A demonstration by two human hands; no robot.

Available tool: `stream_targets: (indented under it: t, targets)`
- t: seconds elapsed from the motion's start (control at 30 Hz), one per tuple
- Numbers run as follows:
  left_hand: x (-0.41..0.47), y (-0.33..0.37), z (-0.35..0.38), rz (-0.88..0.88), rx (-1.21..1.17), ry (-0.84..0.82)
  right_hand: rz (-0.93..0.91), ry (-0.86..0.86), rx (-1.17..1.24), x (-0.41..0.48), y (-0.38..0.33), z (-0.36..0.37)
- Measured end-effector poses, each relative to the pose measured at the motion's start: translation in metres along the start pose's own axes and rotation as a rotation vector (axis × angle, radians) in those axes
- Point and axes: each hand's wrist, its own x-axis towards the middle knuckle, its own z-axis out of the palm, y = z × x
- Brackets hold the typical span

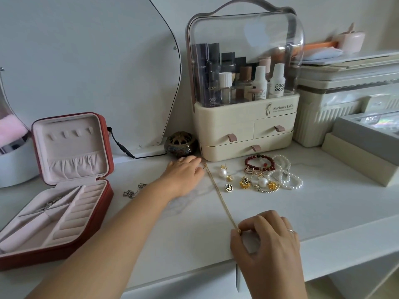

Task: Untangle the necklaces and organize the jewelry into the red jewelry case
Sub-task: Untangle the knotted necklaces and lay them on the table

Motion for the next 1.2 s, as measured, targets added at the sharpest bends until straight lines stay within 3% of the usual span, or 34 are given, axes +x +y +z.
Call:
stream_targets:
  t: [0.33,0.53,0.67,0.8,1.2]
  targets:
    - [-0.028,-0.049,-0.044,-0.137,-0.293,0.171,0.013,-0.050,0.020,0.001,-0.003,-0.005]
    - [-0.041,-0.068,-0.034,-0.178,-0.364,0.155,0.019,-0.141,0.051,0.024,-0.011,-0.022]
    - [-0.034,-0.066,-0.022,-0.183,-0.334,0.158,-0.113,-0.255,0.118,0.062,-0.026,-0.024]
    - [-0.026,-0.062,-0.019,-0.174,-0.293,0.195,-0.161,-0.251,0.130,0.082,-0.039,-0.020]
    - [-0.028,-0.062,-0.016,-0.194,-0.214,0.244,-0.136,-0.295,0.201,0.070,-0.034,-0.018]
